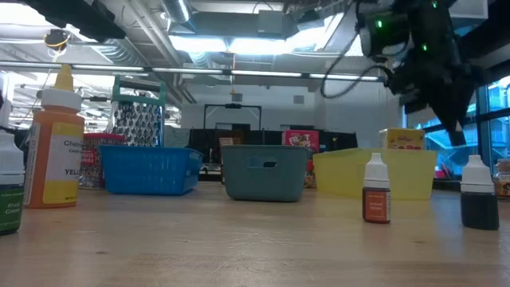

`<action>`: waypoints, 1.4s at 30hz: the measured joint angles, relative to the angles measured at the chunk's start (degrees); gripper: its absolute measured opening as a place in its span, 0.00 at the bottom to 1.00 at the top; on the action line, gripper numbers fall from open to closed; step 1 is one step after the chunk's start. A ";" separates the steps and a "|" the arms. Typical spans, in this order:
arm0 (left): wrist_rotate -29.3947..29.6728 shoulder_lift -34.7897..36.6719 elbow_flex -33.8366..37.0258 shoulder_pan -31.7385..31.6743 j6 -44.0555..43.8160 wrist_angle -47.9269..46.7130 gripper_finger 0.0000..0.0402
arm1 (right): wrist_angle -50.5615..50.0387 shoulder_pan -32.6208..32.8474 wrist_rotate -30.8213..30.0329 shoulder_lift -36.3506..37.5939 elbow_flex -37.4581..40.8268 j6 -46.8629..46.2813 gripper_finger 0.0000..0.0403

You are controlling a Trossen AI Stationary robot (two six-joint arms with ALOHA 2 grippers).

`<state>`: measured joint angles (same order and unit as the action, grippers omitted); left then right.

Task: Pick & Place Kitchen Items
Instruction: Put the small black food coloring into the green bin

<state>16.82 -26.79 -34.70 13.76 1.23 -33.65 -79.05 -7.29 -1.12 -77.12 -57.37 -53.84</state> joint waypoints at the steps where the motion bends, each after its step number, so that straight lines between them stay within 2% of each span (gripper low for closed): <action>1: 0.00 0.02 0.00 0.02 0.00 0.02 0.37 | 0.00 0.80 0.68 0.00 -1.20 0.31 0.19; 7: 0.00 0.00 0.00 0.02 0.00 0.01 0.37 | 2.98 6.85 -0.35 0.04 -8.53 1.10 0.19; 10: 0.00 0.00 0.00 0.02 -0.02 0.00 0.37 | 9.97 10.25 -1.65 0.04 -10.99 5.68 0.19; 14: 0.00 0.00 0.00 0.01 0.00 0.02 0.37 | 23.02 13.37 0.36 0.04 -11.53 15.44 0.19; 21: 0.00 0.00 0.00 0.02 -0.02 0.00 0.37 | 31.92 13.69 0.87 -3.66 -11.57 21.62 0.19; 27: 0.00 0.02 -0.02 0.00 0.00 0.02 0.37 | 43.15 12.54 4.03 -10.40 -12.28 33.41 0.19; 29: 0.00 0.00 0.00 0.02 0.00 0.01 0.37 | 42.59 11.85 4.17 -13.60 -15.24 35.07 0.19; 37: 0.00 0.00 0.00 0.00 0.00 0.00 0.37 | 28.81 9.46 2.70 -28.27 -33.15 40.48 0.19; 42: 0.00 0.02 -0.02 0.02 0.00 0.02 0.37 | 23.65 8.76 2.88 -34.32 -42.47 44.00 0.19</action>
<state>16.82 -26.76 -34.72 13.78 1.23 -33.63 -55.39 1.47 1.76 -111.44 -99.84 -9.84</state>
